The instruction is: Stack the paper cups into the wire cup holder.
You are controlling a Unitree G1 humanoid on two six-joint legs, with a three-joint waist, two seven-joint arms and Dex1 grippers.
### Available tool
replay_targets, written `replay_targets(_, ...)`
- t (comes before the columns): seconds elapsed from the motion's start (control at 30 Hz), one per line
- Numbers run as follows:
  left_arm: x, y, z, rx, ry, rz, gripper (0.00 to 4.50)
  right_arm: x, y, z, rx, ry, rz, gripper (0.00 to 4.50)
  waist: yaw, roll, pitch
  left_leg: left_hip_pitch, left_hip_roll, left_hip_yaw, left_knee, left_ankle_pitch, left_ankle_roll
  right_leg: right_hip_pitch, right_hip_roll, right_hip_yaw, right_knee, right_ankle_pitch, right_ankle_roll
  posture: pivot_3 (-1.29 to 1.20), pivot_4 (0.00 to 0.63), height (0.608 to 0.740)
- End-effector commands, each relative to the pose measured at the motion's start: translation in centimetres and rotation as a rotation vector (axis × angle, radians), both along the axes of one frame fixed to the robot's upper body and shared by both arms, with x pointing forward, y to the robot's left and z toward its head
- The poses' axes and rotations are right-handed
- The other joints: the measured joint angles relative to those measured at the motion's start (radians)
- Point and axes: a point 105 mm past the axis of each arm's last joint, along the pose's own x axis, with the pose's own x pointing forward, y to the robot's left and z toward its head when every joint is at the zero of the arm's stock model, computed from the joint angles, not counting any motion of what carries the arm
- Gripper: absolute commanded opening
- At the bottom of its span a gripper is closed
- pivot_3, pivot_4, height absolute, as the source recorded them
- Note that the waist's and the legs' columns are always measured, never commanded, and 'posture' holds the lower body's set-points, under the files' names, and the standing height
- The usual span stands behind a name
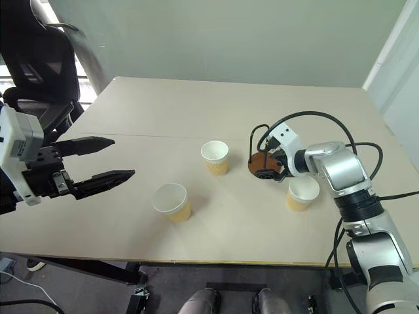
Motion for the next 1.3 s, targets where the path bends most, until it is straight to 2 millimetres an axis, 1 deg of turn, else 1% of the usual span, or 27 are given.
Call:
replay_targets(0.03, -0.4, -0.1, 0.9, 0.007, -0.048, 0.001, 4.5, 0.7, 0.7, 1.7, 0.003, -0.076, -0.004, 4.46, 0.0, 0.0, 0.0, 0.0, 0.0, 0.0, 0.0, 0.0, 0.0, 0.0, 0.0, 0.0, 0.0, 0.0, 0.0, 0.0, 0.15, 0.74)
replay_targets(0.13, -0.4, -0.1, 0.9, 0.006, -0.047, 0.002, 4.5, 0.7, 1.1, 1.8, 0.01, -0.081, 0.001, 4.46, 0.0, 0.0, 0.0, 0.0, 0.0, 0.0, 0.0, 0.0, -0.001, 0.0, 0.0, 0.0, 0.0, 0.0, 0.0, 0.0, 0.15, 0.74)
replay_targets(0.27, -0.4, -0.1, 0.8, 0.006, -0.048, 0.004, 4.5, 1.3, 1.4, 2.0, 0.017, -0.105, -0.027, 4.46, 0.0, 0.0, 0.0, 0.0, 0.0, 0.0, 0.0, -0.002, -0.002, 0.0, 0.0, 0.0, 0.0, 0.0, 0.0, 0.0, 0.15, 0.74)
replay_targets(0.37, -0.4, -0.1, 0.8, 0.006, -0.048, 0.006, 4.5, 1.5, 1.5, 2.1, 0.023, -0.114, -0.04, 3.92, 0.001, 0.0, 0.0, 0.0, 0.0, 0.0, 0.0, -0.003, -0.004, -0.001, 0.0, 0.0, 0.0, 0.0, 0.0, 0.0, 0.15, 0.74)
replay_targets(0.5, -0.5, -0.1, 0.7, 0.01, -0.048, 0.011, 4.5, 1.7, 1.5, 2.1, 0.017, -0.123, -0.045, 2.57, 0.001, 0.0, 0.0, 0.0, 0.0, 0.0, 0.0, -0.003, -0.005, -0.001, 0.0, 0.0, 0.0, 0.0, -0.001, 0.0, 0.15, 0.74)
replay_targets(0.57, -0.5, 0.0, 0.7, 0.011, -0.048, 0.013, 4.5, 1.8, 1.5, 2.1, 0.014, -0.127, -0.049, 1.79, 0.001, 0.0, 0.0, 0.0, 0.0, 0.0, 0.0, -0.003, -0.005, -0.001, 0.0, 0.0, 0.0, 0.0, -0.001, 0.0, 0.15, 0.74)
replay_targets(0.67, -0.4, 0.0, 0.8, 0.012, -0.05, 0.015, 4.5, 1.9, 1.4, 1.9, -0.006, -0.139, -0.051, 0.77, 0.001, 0.0, 0.0, 0.0, 0.0, 0.0, 0.0, -0.004, -0.006, -0.001, 0.0, 0.0, 0.0, 0.0, -0.001, 0.0, 0.15, 0.74)
replay_targets(0.7, -0.4, 0.0, 0.8, 0.012, -0.05, 0.016, 4.5, 1.9, 1.4, 1.9, -0.008, -0.14, -0.051, 0.32, 0.001, 0.0, 0.0, 0.0, 0.0, 0.0, 0.0, -0.004, -0.006, -0.001, 0.0, 0.0, 0.0, 0.0, -0.001, 0.0, 0.15, 0.74)
replay_targets(0.73, -0.4, 0.0, 0.8, 0.013, -0.05, 0.016, 4.5, 2.0, 1.4, 1.9, -0.009, -0.142, -0.052, 0.02, 0.001, 0.0, 0.0, 0.0, 0.0, 0.0, 0.0, -0.004, -0.006, -0.001, 0.0, 0.0, 0.0, 0.0, -0.001, 0.0, 0.15, 0.74)
replay_targets(0.9, -0.4, 0.1, 0.8, 0.015, -0.05, 0.017, 4.5, 1.8, 1.4, 1.7, -0.019, -0.137, -0.034, 0.02, 0.001, 0.0, 0.0, 0.0, 0.0, 0.0, 0.0, -0.004, -0.006, -0.001, 0.0, 0.0, 0.0, 0.0, -0.001, 0.0, 0.15, 0.74)
replay_targets(1.0, -0.4, 0.1, 0.9, 0.017, -0.049, 0.015, 4.5, 1.5, 1.0, 1.5, -0.035, -0.127, -0.006, 0.02, 0.001, 0.0, 0.0, 0.0, 0.0, 0.0, 0.0, -0.004, -0.006, -0.001, 0.0, 0.0, 0.0, 0.0, -0.001, 0.0, 0.15, 0.74)
replay_targets(1.1, -0.4, 0.2, 1.1, 0.019, -0.049, 0.013, 4.5, 0.6, 0.4, 1.5, -0.069, -0.113, 0.055, 0.02, 0.004, 0.0, 0.0, 0.0, 0.0, 0.0, 0.0, -0.004, -0.006, -0.001, 0.0, 0.0, 0.0, 0.0, -0.001, 0.0, 0.15, 0.74)
replay_targets(1.2, -0.6, 0.1, 1.1, 0.019, -0.034, 0.0, 4.5, -0.2, -0.2, 1.9, -0.075, -0.102, 0.098, 0.02, 0.005, 0.0, 0.0, -0.001, 0.0, 0.0, 0.0, -0.004, -0.006, -0.001, 0.0, 0.0, 0.0, 0.0, -0.001, 0.0, 0.15, 0.74)
replay_targets(1.23, -0.9, -0.1, 0.8, 0.031, -0.011, -0.018, 4.5, -0.4, -0.4, 2.0, -0.094, -0.109, 0.111, 0.02, 0.004, 0.0, 0.0, -0.001, 0.0, 0.0, 0.0, -0.004, -0.006, -0.001, 0.0, 0.0, 0.0, 0.0, -0.001, 0.0, 0.15, 0.74)
replay_targets(1.3, -2.1, -1.3, 0.3, 0.062, 0.054, -0.114, 4.5, -1.5, -0.2, 2.3, -0.113, -0.103, 0.172, 0.02, 0.003, 0.0, 0.0, -0.001, 0.0, 0.0, 0.0, -0.004, -0.006, -0.001, 0.0, 0.0, 0.0, 0.0, -0.001, 0.0, 0.15, 0.74)
